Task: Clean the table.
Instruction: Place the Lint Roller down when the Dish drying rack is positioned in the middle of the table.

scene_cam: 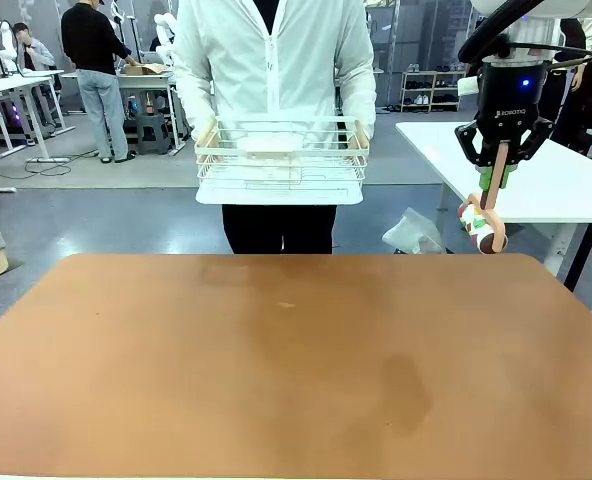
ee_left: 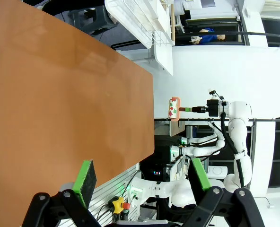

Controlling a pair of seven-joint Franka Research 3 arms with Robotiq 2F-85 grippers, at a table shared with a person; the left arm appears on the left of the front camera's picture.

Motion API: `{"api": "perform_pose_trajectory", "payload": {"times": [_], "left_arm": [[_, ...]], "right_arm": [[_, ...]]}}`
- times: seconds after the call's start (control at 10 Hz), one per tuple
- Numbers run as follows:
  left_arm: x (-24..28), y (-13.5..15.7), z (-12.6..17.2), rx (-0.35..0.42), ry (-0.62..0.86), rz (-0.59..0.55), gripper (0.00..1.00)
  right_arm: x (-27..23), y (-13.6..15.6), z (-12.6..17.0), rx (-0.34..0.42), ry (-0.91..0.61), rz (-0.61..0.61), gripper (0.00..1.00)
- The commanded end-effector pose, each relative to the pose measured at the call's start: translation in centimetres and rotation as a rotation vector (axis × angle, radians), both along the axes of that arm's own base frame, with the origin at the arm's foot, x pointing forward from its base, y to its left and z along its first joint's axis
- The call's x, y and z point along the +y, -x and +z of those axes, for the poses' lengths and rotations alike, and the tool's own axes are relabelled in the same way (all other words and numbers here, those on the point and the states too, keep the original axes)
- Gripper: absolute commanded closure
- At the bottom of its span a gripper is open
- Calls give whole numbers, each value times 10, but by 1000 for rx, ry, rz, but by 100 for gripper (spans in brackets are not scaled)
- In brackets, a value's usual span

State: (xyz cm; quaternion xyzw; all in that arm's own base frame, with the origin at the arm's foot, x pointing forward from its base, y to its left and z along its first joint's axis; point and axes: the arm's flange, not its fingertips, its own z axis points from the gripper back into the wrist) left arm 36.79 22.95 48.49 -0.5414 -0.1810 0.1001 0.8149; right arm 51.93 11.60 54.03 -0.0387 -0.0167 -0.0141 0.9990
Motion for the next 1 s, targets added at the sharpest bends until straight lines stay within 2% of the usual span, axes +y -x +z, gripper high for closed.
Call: {"api": "perform_pose_trajectory", "payload": {"times": [0.0,0.9], "left_arm": [[1,3,1,-6,6,-4,0],[1,3,1,-6,6,-4,0]], "right_arm": [[-2,4,1,-18,-3,-2,79],[-2,4,1,-18,-3,-2,79]]}}
